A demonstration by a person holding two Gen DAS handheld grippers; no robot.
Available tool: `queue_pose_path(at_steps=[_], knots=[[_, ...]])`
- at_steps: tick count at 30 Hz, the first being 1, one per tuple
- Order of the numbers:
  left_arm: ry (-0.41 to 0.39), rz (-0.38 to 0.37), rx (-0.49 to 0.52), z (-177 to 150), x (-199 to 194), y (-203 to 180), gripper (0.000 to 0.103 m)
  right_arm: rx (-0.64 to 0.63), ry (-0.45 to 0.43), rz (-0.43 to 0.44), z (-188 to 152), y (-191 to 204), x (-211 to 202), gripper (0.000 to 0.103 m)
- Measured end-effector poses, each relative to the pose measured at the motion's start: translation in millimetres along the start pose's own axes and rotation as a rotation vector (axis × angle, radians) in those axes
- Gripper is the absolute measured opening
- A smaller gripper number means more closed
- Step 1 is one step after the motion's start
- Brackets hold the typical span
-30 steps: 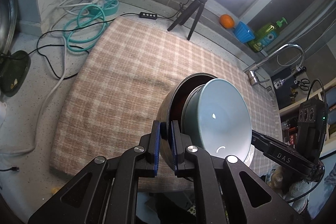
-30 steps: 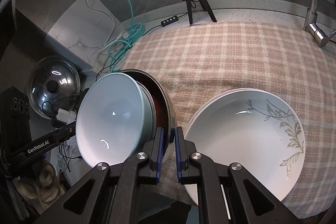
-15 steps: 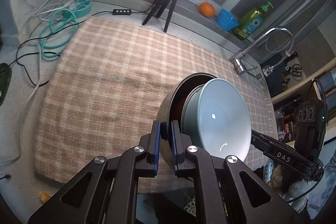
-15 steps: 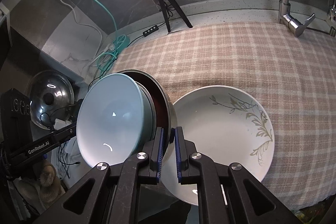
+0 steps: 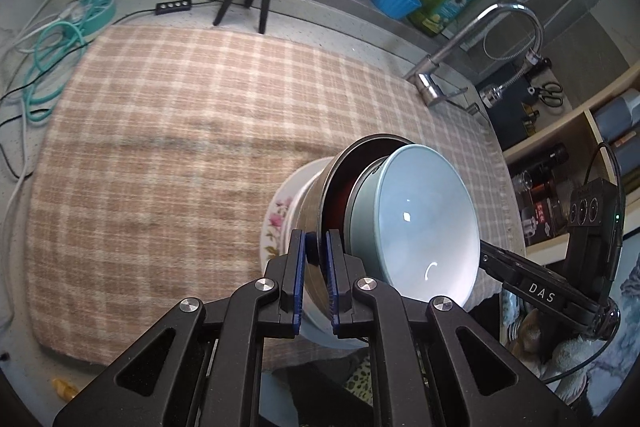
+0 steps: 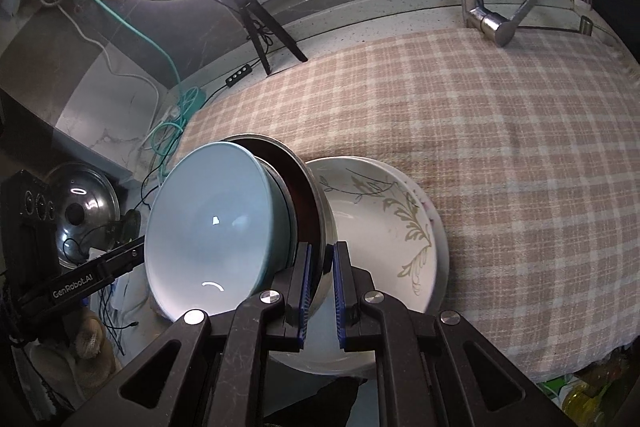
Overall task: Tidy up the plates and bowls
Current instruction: 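Carry the nested bowl stack onto the flowered plate stack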
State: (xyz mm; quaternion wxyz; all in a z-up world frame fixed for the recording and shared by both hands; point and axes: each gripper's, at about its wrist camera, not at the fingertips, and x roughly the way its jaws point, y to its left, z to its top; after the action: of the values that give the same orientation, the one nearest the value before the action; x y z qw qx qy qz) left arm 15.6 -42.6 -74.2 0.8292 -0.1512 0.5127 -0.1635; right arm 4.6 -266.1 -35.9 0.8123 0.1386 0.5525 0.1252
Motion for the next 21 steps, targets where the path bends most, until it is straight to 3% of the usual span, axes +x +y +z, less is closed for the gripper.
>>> queue_pose_path(at_steps=[21], knots=[[0.074,-0.009,0.041,1.4,26.5,-14.6,0.009,0.071,-0.007,-0.032,-7.6,-30.8,-2.3,0.01]])
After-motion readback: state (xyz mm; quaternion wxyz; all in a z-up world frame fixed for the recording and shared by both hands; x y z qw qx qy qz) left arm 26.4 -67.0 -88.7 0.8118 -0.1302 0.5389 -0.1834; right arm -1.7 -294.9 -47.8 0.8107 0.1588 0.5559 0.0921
